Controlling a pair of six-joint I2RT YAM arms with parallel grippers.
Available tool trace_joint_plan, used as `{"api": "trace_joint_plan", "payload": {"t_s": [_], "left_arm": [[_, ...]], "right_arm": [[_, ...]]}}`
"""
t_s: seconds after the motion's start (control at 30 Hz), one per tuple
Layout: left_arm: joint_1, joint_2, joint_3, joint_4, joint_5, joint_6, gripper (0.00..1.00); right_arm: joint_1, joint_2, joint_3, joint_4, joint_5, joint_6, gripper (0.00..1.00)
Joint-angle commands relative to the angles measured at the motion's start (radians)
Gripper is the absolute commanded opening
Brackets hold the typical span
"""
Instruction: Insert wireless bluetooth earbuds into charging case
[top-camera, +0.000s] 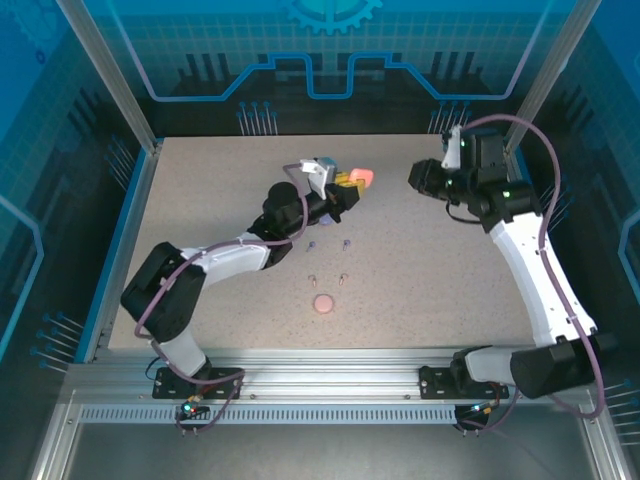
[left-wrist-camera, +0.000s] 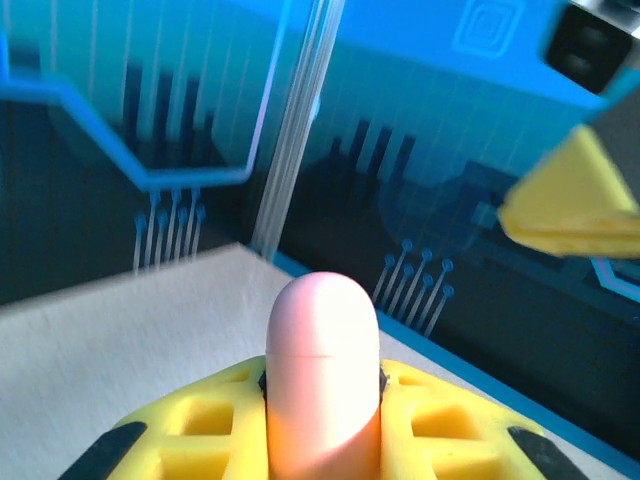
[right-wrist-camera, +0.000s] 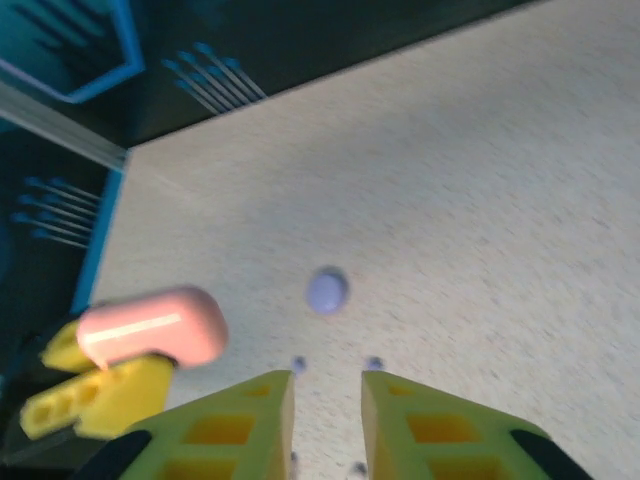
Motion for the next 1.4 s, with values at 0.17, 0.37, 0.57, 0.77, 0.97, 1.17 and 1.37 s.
{"api": "trace_joint_plan", "payload": {"t_s": [0.17, 0.37, 0.57, 0.77, 0.97, 1.17, 1.37], "left_arm": [[-0.092, 0.235, 0.246, -0.271, -0.082, -0.468, 0.0], [-0.131, 0.463, 0.475, -0.373, -0.086, -0.675, 0.0], [-0.156, 0.662, 0.738, -0.534, -0.087, -0.794, 0.0], [-0.161, 0.816, 0.978, -0.682, -0.083, -0.831, 0.0], [-0.165, 0.884, 1.097, -0.791, -0.099, -0.836, 0.15], [-0.162, 0.893, 1.134, -0.88, -0.112, -0.805, 0.31], [-0.161, 0.869, 1.129, -0.947, -0.13, -0.766, 0.41]], "right_arm": [[-0.087, -0.147, -0.288, 0.058, 0.135, 0.079, 0.5], [-0.144, -0.185, -0.344, 0.045, 0.149, 0.067, 0.56], [-0.201, -0.194, -0.371, 0.053, 0.119, 0.062, 0.57], [-0.233, -0.183, -0.388, 0.067, 0.09, 0.067, 0.57], [-0.246, -0.181, -0.387, 0.067, 0.076, 0.062, 0.58], [-0.253, -0.189, -0.384, 0.064, 0.062, 0.063, 0.58], [-0.254, -0.207, -0.374, 0.052, 0.059, 0.068, 0.58]]}}
